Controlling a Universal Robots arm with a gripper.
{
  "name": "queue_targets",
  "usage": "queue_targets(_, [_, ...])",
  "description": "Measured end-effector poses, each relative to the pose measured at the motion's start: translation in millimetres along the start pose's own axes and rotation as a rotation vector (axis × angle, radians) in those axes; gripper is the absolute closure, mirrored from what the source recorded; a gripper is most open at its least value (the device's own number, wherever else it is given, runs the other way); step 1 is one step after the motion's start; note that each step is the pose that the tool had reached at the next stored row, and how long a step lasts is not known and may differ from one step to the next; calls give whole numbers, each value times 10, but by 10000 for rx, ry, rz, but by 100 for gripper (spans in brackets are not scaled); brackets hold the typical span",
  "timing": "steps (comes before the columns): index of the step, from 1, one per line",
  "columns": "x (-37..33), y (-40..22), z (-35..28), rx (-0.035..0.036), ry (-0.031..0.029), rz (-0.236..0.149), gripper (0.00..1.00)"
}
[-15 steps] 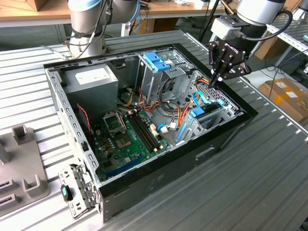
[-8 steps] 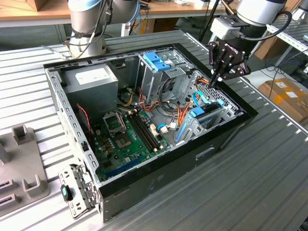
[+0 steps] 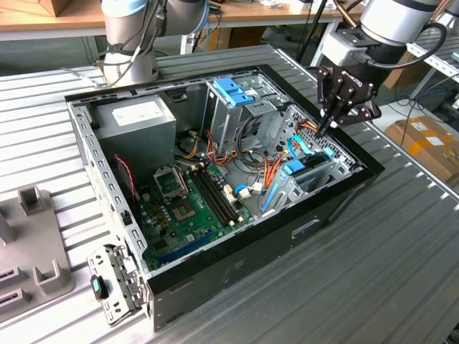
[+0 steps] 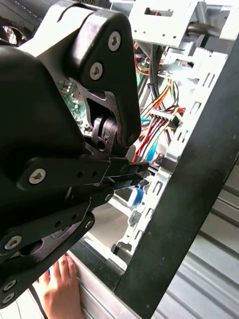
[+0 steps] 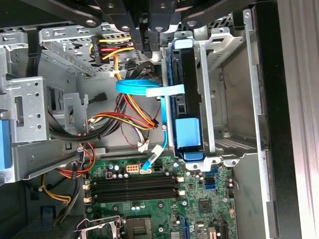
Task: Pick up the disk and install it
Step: 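Insert the second disk wire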
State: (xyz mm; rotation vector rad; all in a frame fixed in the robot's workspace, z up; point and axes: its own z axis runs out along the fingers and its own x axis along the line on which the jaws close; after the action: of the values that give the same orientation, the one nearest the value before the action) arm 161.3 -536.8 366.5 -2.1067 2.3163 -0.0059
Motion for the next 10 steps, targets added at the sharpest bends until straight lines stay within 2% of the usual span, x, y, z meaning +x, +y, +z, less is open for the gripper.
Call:
queue_targets(3, [43,22,-1,0,2,-1,84])
queue_targets(10, [55,27,-1,0,1,-22,84])
